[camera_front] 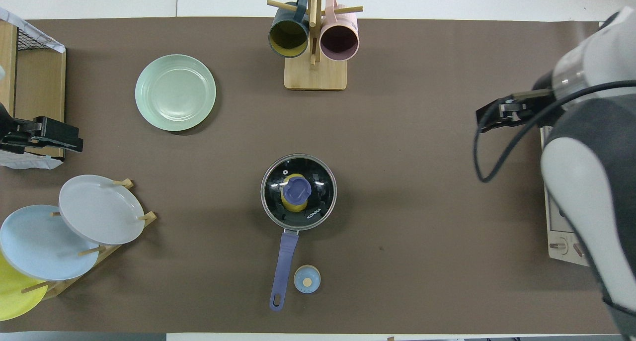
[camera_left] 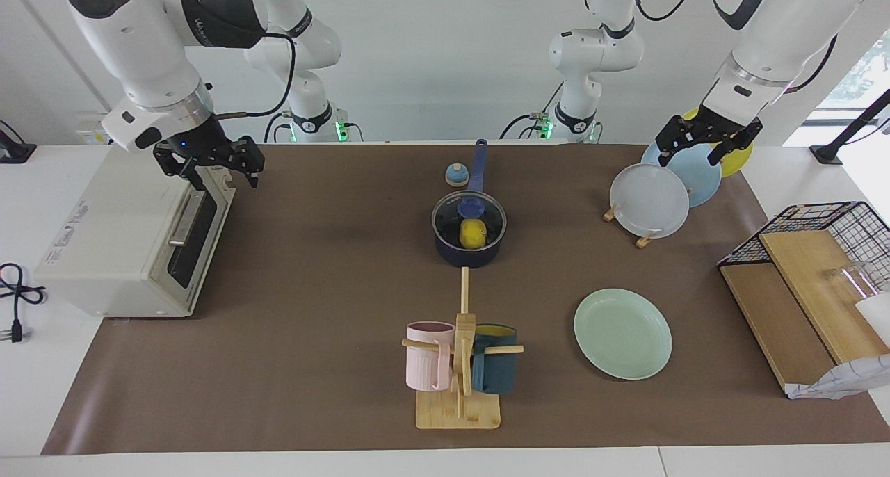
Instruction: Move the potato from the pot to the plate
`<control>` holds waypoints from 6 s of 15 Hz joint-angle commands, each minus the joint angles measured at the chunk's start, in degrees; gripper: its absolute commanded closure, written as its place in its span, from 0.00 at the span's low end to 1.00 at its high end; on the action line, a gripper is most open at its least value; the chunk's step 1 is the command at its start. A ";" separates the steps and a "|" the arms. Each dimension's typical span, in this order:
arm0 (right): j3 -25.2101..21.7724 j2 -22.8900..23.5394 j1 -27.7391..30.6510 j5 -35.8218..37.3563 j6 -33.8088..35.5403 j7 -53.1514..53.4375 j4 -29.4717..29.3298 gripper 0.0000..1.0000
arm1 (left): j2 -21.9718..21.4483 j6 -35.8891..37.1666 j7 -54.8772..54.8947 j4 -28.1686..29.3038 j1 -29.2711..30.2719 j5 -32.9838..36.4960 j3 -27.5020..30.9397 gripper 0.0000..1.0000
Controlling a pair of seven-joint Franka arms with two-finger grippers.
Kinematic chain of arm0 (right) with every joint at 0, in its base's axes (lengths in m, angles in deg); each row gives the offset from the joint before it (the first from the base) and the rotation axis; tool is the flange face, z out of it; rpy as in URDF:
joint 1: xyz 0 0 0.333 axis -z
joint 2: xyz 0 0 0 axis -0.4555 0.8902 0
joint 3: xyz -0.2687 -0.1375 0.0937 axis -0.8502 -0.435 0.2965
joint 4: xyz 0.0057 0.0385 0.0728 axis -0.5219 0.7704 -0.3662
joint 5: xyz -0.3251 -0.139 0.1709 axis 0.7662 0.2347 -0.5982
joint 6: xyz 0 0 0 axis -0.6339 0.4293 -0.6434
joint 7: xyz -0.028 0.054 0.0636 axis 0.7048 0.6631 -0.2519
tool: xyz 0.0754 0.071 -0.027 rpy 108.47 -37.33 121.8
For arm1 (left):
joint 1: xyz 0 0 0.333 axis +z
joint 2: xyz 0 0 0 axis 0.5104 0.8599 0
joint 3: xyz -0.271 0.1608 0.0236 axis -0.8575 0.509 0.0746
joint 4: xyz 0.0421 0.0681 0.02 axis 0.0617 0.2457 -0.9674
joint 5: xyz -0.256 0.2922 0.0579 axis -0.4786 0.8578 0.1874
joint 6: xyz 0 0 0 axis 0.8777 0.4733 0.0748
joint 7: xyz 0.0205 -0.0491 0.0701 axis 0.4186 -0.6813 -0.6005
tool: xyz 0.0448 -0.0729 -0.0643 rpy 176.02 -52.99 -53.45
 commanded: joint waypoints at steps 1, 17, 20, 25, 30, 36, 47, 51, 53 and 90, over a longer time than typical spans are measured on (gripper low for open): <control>10.73 2.98 0.38 0.75 -0.16 10.17 -3.66 0.00 | -1.01 0.05 -0.53 0.87 -0.16 -0.31 0.32 0.00; 24.02 13.62 -11.14 16.14 -26.43 36.82 10.47 0.00 | -1.10 -0.21 -0.79 0.87 -0.95 -0.31 -0.04 0.00; 24.12 13.45 -10.61 16.14 -28.54 36.91 12.84 0.00 | -1.01 -0.47 -0.88 0.87 -0.95 -0.31 -0.04 0.00; 24.21 13.62 -10.70 16.41 -30.30 36.12 14.61 0.15 | -1.01 -1.70 -0.79 0.96 -0.95 -0.31 -0.04 0.00; 24.12 13.80 -10.43 16.32 -30.39 36.12 13.90 0.35 | -1.01 -2.23 -0.79 1.22 -0.95 -0.31 -0.04 0.00; 24.12 13.62 -10.17 16.32 -28.90 35.60 12.59 0.73 | -1.10 -2.76 -0.70 1.49 -0.95 -0.31 0.14 0.00; 10.10 6.61 -2.61 10.02 -15.45 0.22 10.55 0.73 | -4.96 -3.99 -7.79 8.68 -7.96 -0.57 -0.74 0.00; -0.48 2.56 -1.21 2.08 -19.29 -14.04 20.11 0.73 | -6.46 -9.86 -22.36 13.96 -18.23 -0.57 -0.74 0.00; -2.06 0.36 0.20 2.08 -27.10 -18.43 27.40 0.72 | -5.06 -16.52 -30.81 16.33 -23.52 -0.92 -0.74 0.00; -7.08 -1.49 1.43 2.52 6.70 -8.70 0.02 0.00 | 16.39 -45.30 -44.39 25.22 -38.57 1.54 -0.30 0.95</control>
